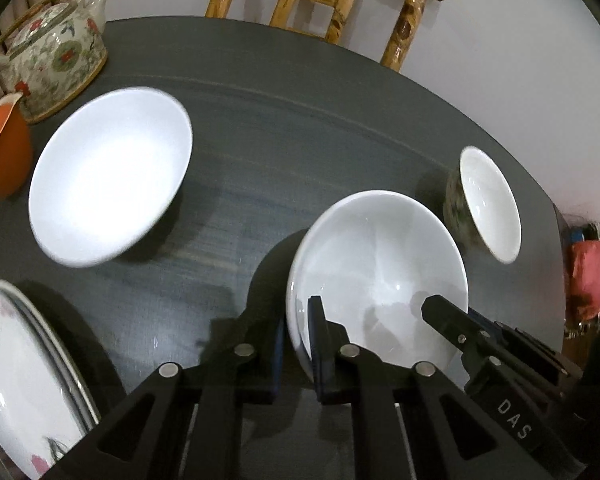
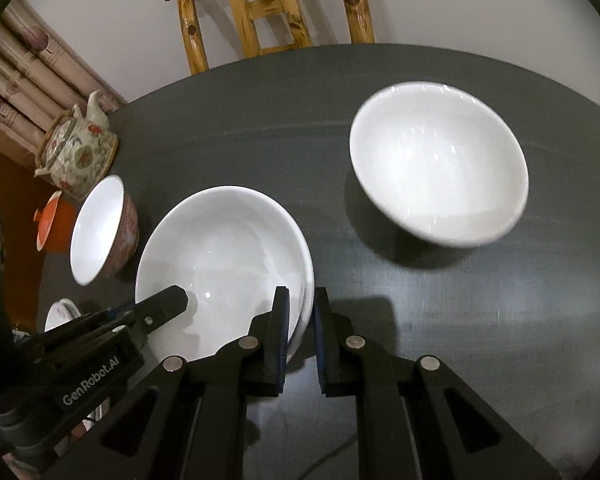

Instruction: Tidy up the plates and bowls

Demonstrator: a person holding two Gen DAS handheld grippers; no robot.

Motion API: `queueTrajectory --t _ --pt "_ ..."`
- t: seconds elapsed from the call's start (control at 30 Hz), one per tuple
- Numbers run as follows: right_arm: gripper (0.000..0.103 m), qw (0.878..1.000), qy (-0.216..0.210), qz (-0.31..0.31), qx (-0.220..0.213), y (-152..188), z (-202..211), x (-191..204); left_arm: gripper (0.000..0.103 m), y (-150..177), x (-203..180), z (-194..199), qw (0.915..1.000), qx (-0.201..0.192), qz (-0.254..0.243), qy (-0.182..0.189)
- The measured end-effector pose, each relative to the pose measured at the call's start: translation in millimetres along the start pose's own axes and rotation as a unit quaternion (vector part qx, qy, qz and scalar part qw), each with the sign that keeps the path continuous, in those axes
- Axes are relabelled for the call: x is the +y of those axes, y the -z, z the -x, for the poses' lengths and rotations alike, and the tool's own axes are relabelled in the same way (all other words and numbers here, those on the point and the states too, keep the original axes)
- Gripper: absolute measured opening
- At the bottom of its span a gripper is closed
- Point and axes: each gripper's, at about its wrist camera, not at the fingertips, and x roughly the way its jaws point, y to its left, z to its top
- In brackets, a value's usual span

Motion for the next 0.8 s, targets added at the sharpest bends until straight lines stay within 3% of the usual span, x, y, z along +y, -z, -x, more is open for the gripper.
queueTrajectory --t 0.53,0.8 --pt "0.012 1.0 0.007 -0.013 0.015 73.6 27.0 0.6 0.011 84.6 9.7 26.2 0.9996 0.01 -0.025 0.004" --pt "0.011 1.0 0.014 -0.02 0.02 93.7 38.7 -4.6 0.011 100.4 2.5 31.0 0.9993 0.014 -0.035 0.006"
